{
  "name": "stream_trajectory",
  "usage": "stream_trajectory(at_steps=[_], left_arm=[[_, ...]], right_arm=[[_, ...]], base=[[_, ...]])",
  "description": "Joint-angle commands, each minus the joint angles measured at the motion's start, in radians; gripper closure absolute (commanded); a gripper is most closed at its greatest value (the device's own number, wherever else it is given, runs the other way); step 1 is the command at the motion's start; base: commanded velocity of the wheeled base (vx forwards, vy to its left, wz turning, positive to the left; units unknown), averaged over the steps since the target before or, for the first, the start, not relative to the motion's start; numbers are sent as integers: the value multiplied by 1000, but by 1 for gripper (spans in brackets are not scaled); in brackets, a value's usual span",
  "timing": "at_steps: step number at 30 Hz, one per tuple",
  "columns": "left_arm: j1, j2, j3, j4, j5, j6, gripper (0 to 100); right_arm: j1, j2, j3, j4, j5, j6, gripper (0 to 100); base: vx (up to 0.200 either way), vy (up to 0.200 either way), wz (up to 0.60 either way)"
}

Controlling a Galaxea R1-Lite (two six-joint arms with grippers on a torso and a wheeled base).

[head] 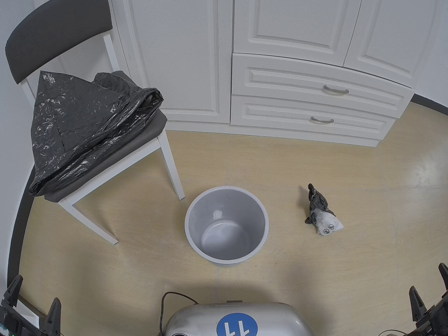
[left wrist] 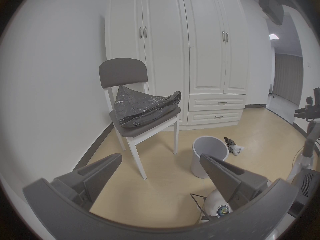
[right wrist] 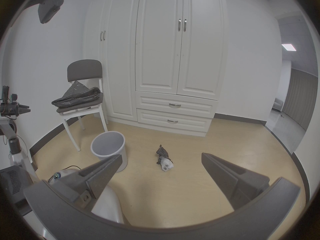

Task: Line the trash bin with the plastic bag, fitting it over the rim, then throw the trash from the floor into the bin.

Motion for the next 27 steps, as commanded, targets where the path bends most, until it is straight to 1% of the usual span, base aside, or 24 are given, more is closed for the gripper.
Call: stream_trajectory(at_steps=[1, 6, 7, 9, 10, 11, 12, 13, 15, 17, 18, 19, 20, 21, 23, 24, 25, 26, 27], left_arm=[[0, -16, 18, 0, -1, 1, 0], [2, -16, 18, -2, 2, -12, 0], [2, -16, 18, 1, 5, -35, 0], [2, -16, 12, -16, 24, -60, 0], [2, -13, -1, -77, 33, -89, 0], [2, -13, -22, -144, 33, -127, 0], [2, -13, -39, -181, 30, -155, 0], [-1, -2, -77, -230, 8, -192, 0], [-4, 7, -105, -206, -36, -192, 0], [-6, 13, -111, -154, -58, -181, 0], [-8, 21, -117, -123, -61, -161, 0], [-8, 22, -119, -118, -61, -157, 0], [-17, 64, -150, -74, -59, -104, 0], [-31, 128, -189, -48, -52, -77, 0], [-32, 136, -194, -46, -52, -75, 0], [-40, 311, -278, -34, -29, -62, 0], [-38, 332, -288, -34, -26, -62, 0], [-27, 462, -341, -39, -1, -45, 0], [-20, 522, -366, -40, 17, -32, 0]], right_arm=[[-1, -16, 15, 0, 1, 1, 0], [-1, -16, 16, -11, -13, 43, 0], [0, -16, -7, -57, -16, 57, 0], [2, -16, -74, -134, -13, 122, 0], [2, -16, -110, -131, -13, 166, 0], [2, -16, -117, -114, -13, 171, 0], [2, -16, -119, -102, -13, 162, 0], [2, -16, -116, -66, -7, 125, 0], [3, -9, -107, -23, 3, 91, 0], [7, 11, -117, -8, 33, 85, 0], [14, 38, -123, -13, 61, 83, 0], [16, 42, -125, -13, 66, 83, 0], [31, 102, -142, -11, 109, 76, 0], [42, 171, -159, -11, 132, 59, 0], [43, 179, -160, -11, 133, 56, 0], [39, 335, -208, -19, 139, 2, 0], [39, 352, -214, -22, 139, -3, 0], [39, 444, -252, -39, 138, -18, 0], [39, 487, -269, -52, 138, -18, 0]], base=[[0, 0, 0], [0, 0, 0], [0, 0, 0], [0, 0, 0], [0, 0, 0], [0, 0, 0], [0, 0, 0], [0, 0, 0], [0, 0, 0], [0, 0, 0], [0, 0, 0], [0, 0, 0], [0, 0, 0], [0, 0, 0], [0, 0, 0], [0, 0, 0], [0, 0, 0], [0, 0, 0], [0, 0, 0]])
